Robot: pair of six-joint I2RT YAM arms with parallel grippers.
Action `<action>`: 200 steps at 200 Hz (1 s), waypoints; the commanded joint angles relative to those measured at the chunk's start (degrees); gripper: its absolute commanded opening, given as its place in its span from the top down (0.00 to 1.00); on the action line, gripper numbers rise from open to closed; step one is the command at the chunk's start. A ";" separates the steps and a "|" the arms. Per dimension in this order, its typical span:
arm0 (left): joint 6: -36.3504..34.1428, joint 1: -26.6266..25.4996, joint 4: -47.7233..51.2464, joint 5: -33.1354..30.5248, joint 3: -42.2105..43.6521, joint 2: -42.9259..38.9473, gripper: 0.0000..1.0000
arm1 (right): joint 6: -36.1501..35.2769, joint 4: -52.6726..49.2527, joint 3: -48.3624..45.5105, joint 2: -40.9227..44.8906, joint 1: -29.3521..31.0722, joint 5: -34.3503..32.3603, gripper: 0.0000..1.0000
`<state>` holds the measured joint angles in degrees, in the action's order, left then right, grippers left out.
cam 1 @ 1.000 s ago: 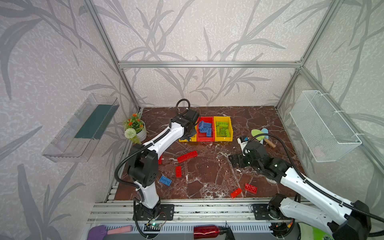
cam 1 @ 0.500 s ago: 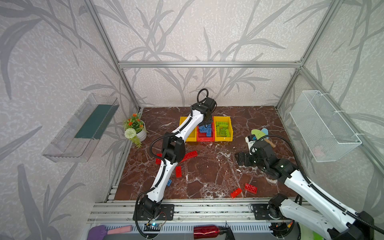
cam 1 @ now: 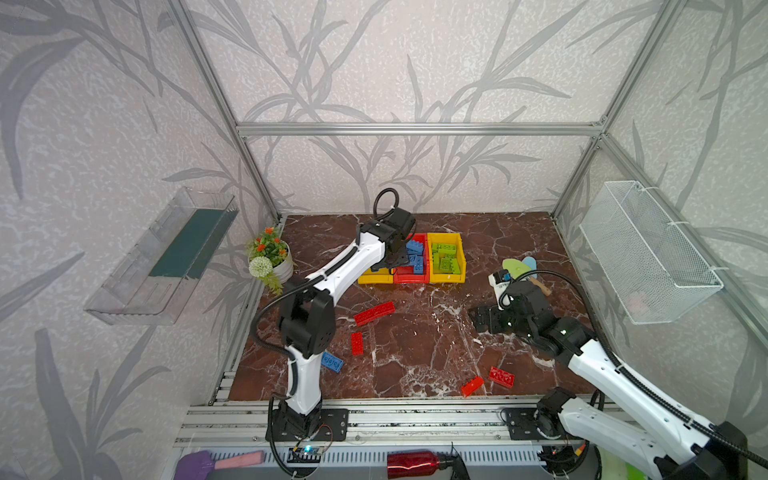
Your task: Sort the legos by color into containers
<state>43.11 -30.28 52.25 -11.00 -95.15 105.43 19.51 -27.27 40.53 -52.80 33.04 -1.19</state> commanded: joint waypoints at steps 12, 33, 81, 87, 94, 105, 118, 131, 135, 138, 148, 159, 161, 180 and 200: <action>6.34 -0.16 -1.77 -3.01 20.69 -15.95 0.25 | -0.45 0.82 2.26 -1.77 5.48 -0.98 0.01; 11.34 -0.41 -1.46 -1.97 34.53 -26.69 0.26 | 0.63 2.44 2.26 -2.97 8.42 -0.86 0.01; 22.01 -0.75 2.78 -2.52 54.79 -51.27 0.26 | 2.29 4.23 2.45 -5.20 14.95 -3.55 0.01; 22.94 -0.74 3.40 -2.57 56.35 -54.02 0.26 | 2.46 4.18 2.49 -5.51 15.44 -3.66 0.01; 24.21 -0.77 4.47 -2.82 57.86 -56.43 0.26 | 2.63 4.25 2.47 -5.64 15.87 -3.73 0.01; 25.49 -0.74 5.86 -2.77 60.07 -59.39 0.26 | 3.00 4.24 2.28 -5.57 16.37 -3.85 0.01; 26.57 -0.72 5.71 -1.88 63.06 -61.72 0.26 | 3.34 4.35 1.77 -5.22 16.78 -3.99 0.01; 27.54 -0.66 3.95 -0.58 66.07 -63.24 0.26 | 3.60 4.25 1.32 -4.63 16.97 -4.06 0.01; 27.76 -0.70 3.09 -0.20 66.95 -63.51 0.26 | 3.66 4.23 1.20 -4.39 16.97 -4.06 0.01; 27.96 -0.70 2.54 -0.05 67.55 -63.65 0.26 | 3.62 4.07 1.06 -4.26 16.93 -4.16 0.01; 28.51 -0.71 0.44 0.13 69.06 -63.88 0.26 | 3.61 3.73 0.87 -3.84 16.97 -4.42 0.01; 28.77 -0.70 -1.49 -0.06 69.83 -63.61 0.26 | 3.62 3.25 0.72 -3.47 16.97 -4.68 0.01; 28.78 -0.69 -1.70 -0.13 69.84 -63.42 0.26 | 3.55 3.18 0.69 -3.39 16.93 -4.69 0.01; 27.98 -0.63 -2.65 -1.42 69.09 -60.86 0.26 | 3.40 2.45 0.56 -2.80 16.93 -5.11 0.01; 26.45 -0.10 -4.01 -2.13 68.61 -56.91 0.26 | 3.34 2.31 0.09 -2.23 16.97 -5.70 0.01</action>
<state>69.41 -30.85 50.74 -11.14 -25.26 45.19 22.68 -23.94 41.17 -56.49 49.67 -5.32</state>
